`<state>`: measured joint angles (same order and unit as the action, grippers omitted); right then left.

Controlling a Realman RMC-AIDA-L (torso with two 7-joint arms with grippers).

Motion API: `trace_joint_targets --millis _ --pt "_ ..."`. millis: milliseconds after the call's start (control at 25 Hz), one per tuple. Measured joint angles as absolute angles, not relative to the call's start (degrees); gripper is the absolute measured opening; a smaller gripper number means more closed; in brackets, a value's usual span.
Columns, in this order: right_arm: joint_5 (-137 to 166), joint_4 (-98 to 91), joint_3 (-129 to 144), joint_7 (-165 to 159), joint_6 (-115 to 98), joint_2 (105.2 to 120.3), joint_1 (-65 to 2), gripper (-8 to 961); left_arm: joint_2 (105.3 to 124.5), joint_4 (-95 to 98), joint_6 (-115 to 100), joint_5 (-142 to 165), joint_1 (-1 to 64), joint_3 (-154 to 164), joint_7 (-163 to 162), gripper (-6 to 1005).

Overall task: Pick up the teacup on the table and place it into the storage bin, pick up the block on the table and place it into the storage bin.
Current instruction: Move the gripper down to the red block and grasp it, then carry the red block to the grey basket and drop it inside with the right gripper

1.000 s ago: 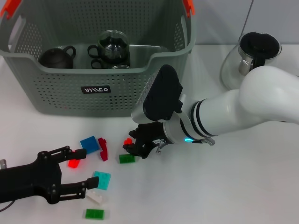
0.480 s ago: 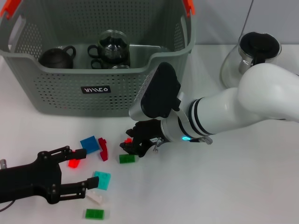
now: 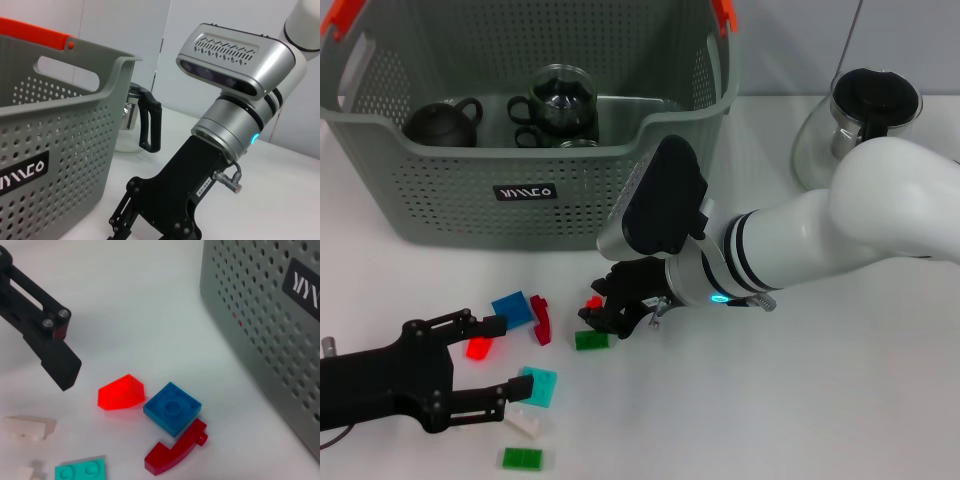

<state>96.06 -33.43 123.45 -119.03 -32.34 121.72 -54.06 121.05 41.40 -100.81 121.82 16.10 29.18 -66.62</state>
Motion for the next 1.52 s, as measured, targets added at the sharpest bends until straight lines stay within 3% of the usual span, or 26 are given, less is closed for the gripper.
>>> trace_joint_targets --millis 680,1240,1520 --pt "93.17 -31.94 123.75 -118.64 -32.56 121.72 -54.67 227 121.02 41.40 -100.19 121.82 16.17 29.17 -66.62 844" --pt "93.22 -32.90 123.50 -116.58 -31.93 121.70 -54.31 205 121.02 41.40 -100.41 121.82 15.97 29.08 -66.75 844" --pt "93.55 -36.27 121.68 -116.41 -33.60 120.54 -53.27 206 120.80 41.89 -101.37 121.82 14.87 28.68 -67.17 844"
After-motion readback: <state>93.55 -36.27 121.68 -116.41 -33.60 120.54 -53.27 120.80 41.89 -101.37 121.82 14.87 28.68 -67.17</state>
